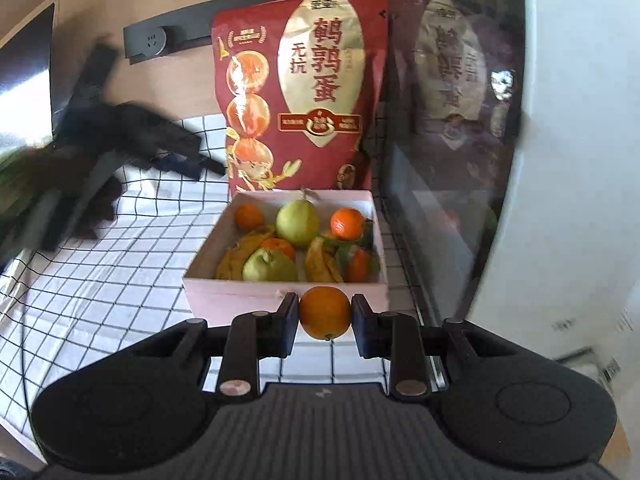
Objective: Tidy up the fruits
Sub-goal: 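Carry the orange into the pink box and open the left tool while the right tool carries its orange, then lower the small orange into the pink box and open the right tool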
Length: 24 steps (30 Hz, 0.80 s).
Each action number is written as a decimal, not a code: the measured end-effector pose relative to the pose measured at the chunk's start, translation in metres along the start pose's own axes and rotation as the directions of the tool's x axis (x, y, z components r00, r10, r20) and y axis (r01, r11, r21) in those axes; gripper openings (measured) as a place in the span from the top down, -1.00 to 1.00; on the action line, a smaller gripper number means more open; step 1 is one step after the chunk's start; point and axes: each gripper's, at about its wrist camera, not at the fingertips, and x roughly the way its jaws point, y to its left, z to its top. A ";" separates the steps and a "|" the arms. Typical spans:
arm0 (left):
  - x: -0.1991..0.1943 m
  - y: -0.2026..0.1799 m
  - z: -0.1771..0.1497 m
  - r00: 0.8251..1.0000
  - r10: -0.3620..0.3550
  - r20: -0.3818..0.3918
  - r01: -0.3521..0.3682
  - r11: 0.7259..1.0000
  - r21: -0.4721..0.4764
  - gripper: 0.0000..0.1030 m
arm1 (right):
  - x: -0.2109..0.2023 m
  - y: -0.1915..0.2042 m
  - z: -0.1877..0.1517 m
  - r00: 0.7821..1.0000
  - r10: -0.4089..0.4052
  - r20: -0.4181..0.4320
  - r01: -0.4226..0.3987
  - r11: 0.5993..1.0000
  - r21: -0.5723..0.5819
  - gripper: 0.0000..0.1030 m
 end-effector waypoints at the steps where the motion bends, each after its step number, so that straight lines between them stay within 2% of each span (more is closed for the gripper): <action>1: -0.009 -0.001 -0.017 1.000 -0.010 -0.012 0.010 1.000 -0.005 0.14 | 0.004 0.001 0.006 1.000 0.010 0.003 -0.010 1.000 -0.005 0.46; 5: -0.025 0.000 -0.079 0.995 -0.016 -0.095 0.010 0.998 -0.066 0.14 | 0.027 0.009 0.038 0.998 0.054 0.031 -0.053 0.998 -0.044 0.46; 7: -0.026 0.000 -0.100 0.992 -0.010 -0.127 -0.001 0.996 -0.085 0.14 | 0.045 0.012 0.059 0.995 0.096 0.042 -0.093 0.994 -0.049 0.46; 12: -0.037 0.004 -0.119 0.989 0.061 -0.133 -0.073 0.994 -0.087 0.14 | 0.103 0.019 0.105 0.985 0.163 0.055 -0.162 0.987 -0.025 0.45; 13: -0.039 0.005 -0.120 0.988 0.081 -0.130 -0.092 0.992 -0.082 0.14 | 0.116 0.018 0.110 0.985 0.170 0.041 -0.169 0.985 -0.019 0.43; 14: -0.042 0.007 -0.120 0.987 0.103 -0.127 -0.113 0.990 -0.079 0.14 | 0.128 0.018 0.114 0.987 0.159 0.018 -0.158 0.987 -0.009 0.32; 16: -0.046 0.011 -0.120 0.984 0.137 -0.117 -0.146 0.986 -0.075 0.14 | 0.137 0.015 0.114 0.991 0.130 -0.005 -0.130 0.991 0.007 0.27; 18: -0.049 0.014 -0.121 0.981 0.159 -0.112 -0.168 0.983 -0.077 0.14 | 0.127 0.009 0.105 0.989 0.146 0.004 -0.146 0.989 0.022 0.20; 21: -0.042 0.018 -0.127 0.978 0.177 -0.114 -0.187 0.979 -0.084 0.14 | 0.103 0.002 0.079 0.983 0.181 0.012 -0.181 0.983 0.032 -0.12; 24: -0.034 0.015 -0.129 0.973 0.209 -0.094 -0.216 0.974 -0.073 0.14 | 0.076 0.009 0.046 0.981 0.196 -0.009 -0.195 0.980 0.024 -0.14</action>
